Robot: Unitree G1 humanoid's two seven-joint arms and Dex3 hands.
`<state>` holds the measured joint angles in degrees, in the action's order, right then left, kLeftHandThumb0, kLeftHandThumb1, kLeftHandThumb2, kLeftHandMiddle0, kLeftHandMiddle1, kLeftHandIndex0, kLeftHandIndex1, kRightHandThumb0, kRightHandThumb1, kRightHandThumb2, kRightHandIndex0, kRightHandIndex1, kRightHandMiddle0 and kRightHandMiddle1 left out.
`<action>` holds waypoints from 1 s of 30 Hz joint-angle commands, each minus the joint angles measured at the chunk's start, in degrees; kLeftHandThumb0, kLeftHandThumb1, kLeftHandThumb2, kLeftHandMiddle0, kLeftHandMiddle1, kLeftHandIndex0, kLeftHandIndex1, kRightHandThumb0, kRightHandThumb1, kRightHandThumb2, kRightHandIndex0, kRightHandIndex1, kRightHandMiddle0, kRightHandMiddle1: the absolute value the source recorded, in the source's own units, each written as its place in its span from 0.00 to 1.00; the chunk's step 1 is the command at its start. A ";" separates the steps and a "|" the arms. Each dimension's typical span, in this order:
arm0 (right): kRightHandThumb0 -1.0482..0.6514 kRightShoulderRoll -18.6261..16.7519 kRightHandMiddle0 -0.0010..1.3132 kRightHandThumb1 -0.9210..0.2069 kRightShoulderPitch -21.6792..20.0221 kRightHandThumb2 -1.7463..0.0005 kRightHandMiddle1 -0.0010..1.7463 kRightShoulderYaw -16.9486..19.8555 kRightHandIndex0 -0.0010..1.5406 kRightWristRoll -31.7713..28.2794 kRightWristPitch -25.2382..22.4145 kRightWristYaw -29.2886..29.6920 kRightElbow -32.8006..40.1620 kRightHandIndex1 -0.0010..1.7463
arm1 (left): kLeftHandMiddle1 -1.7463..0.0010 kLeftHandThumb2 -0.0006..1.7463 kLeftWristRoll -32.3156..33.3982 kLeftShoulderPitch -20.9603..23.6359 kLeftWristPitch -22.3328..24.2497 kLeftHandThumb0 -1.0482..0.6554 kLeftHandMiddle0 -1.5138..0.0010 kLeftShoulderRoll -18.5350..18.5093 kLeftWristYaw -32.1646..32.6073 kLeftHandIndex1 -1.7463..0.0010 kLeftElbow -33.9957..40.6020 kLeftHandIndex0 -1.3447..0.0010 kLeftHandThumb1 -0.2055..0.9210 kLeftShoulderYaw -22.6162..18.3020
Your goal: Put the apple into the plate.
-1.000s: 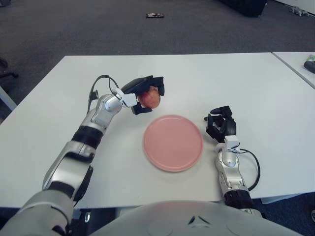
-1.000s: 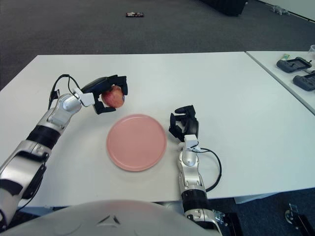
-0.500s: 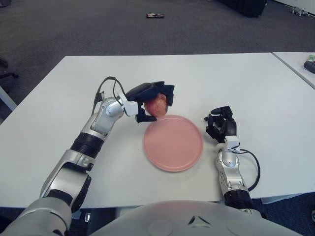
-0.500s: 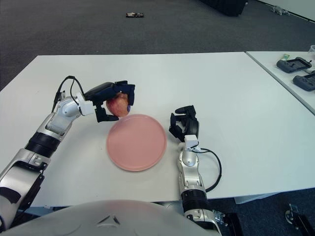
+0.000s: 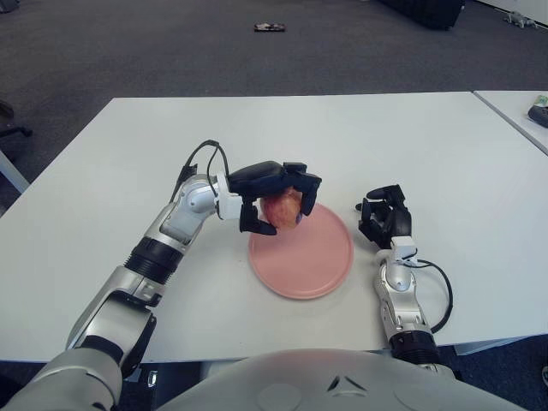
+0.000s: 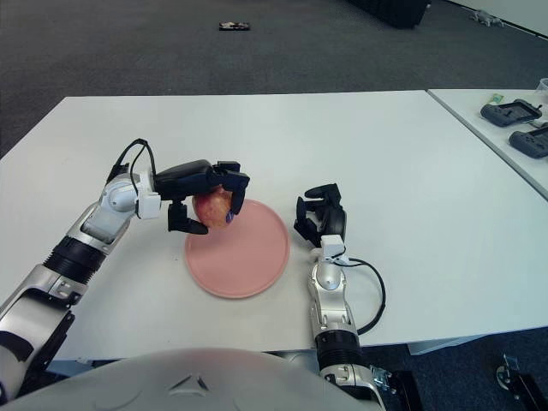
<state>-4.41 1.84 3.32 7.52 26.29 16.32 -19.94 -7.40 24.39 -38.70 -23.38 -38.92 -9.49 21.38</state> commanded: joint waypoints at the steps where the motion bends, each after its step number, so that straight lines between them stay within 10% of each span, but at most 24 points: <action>1: 0.40 -0.05 0.23 0.16 1.03 0.56 1.00 0.14 0.36 -0.02 -1.12 0.30 -0.24 0.72 | 0.07 0.94 -1.64 -0.31 -1.71 0.61 0.41 -1.13 -1.06 0.00 0.36 0.53 0.18 1.04; 10: 0.40 -0.20 0.23 0.16 1.14 0.56 1.00 0.11 0.36 -0.10 -0.96 0.36 -0.01 0.72 | 0.02 0.95 -8.36 2.63 -7.79 0.61 0.44 -0.21 -1.06 0.01 -5.17 0.53 0.19 5.62; 30: 0.40 -0.03 0.23 0.16 1.27 0.55 1.00 0.14 0.37 -0.01 -1.73 0.40 0.40 0.73 | 0.00 0.92 -32.92 1.53 -18.59 0.61 0.45 2.42 26.01 0.07 -12.19 0.53 0.22 3.81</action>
<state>-4.51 2.34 3.26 7.60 25.77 16.55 -19.20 -38.83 25.02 -57.25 -20.74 -15.61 -21.14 25.63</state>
